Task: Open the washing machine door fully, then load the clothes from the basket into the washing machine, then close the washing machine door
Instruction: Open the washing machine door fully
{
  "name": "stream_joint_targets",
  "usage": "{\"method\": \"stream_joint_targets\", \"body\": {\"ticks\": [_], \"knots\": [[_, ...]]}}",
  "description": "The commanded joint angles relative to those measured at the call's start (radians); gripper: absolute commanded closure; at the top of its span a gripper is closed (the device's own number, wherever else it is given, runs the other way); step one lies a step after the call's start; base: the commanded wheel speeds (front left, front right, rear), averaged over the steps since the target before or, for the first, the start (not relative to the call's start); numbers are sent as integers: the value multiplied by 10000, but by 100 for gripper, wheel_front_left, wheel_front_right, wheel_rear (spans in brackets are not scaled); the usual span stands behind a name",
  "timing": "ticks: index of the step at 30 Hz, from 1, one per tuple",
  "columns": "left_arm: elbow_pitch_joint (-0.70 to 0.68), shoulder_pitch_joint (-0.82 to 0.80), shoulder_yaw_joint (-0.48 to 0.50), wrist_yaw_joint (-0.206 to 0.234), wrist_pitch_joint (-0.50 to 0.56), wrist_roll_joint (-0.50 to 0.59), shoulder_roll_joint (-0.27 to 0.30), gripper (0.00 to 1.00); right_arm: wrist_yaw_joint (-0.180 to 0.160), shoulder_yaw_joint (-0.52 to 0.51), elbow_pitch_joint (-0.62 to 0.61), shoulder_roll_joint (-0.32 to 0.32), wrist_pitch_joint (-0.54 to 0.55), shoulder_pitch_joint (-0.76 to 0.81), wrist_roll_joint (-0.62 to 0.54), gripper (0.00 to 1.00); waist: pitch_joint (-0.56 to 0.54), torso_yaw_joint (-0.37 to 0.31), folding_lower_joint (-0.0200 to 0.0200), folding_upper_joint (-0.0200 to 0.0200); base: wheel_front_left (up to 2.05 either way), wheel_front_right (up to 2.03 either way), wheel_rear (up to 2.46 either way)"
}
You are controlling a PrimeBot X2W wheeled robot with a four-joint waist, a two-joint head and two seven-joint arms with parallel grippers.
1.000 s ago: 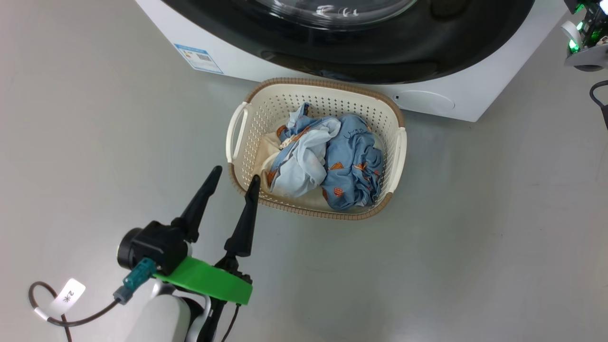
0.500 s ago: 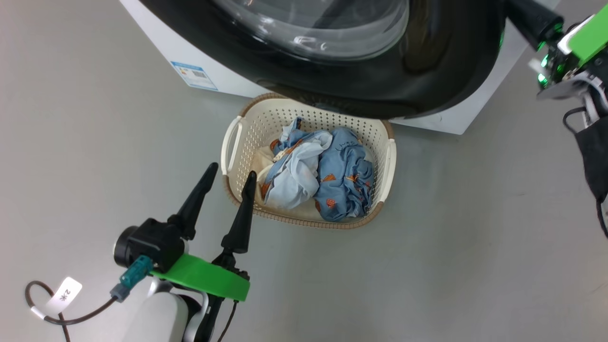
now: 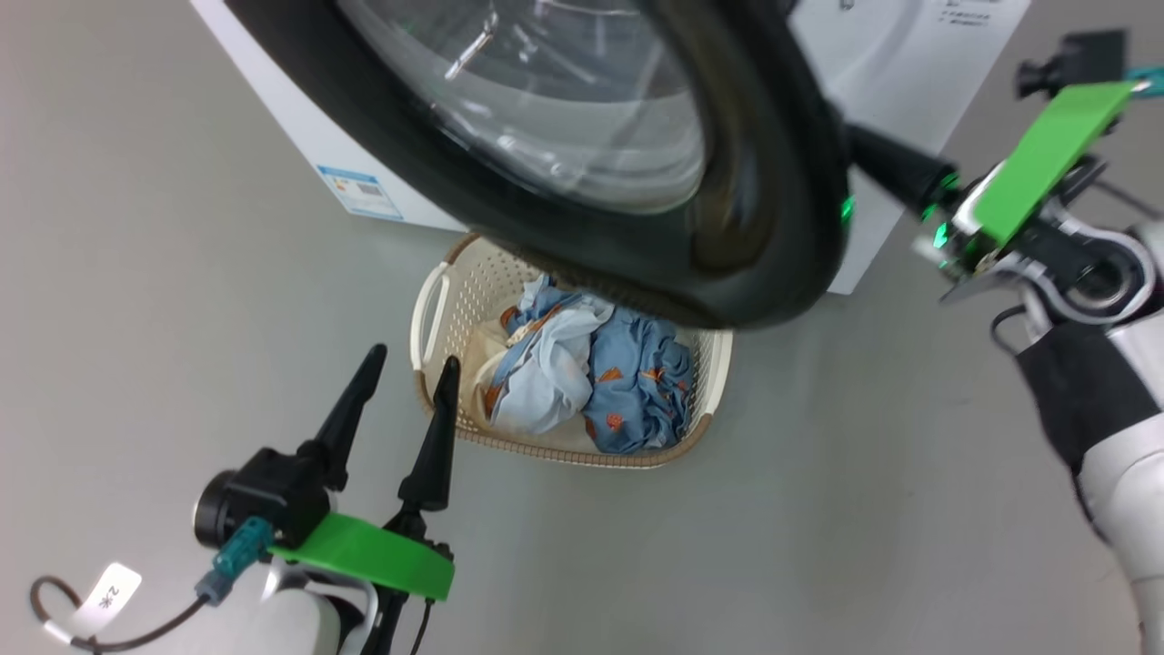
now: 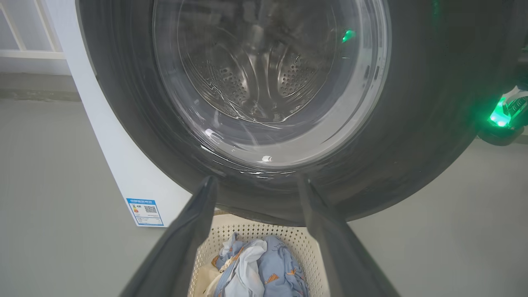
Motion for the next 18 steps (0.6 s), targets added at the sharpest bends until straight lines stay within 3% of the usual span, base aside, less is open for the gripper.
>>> {"method": "stream_joint_targets", "body": {"ticks": [1,18], "knots": [[-197,142,395,-17,-63,79,173,0,31,215,-426,259,132,303,128,100,-174,-104,0,0,0,0,0],[-183,820,800,-102,-63,280,173,0,31,677,-1596,748,606,1766,246,100,-881,-178,0,0,0,0,0]]}}
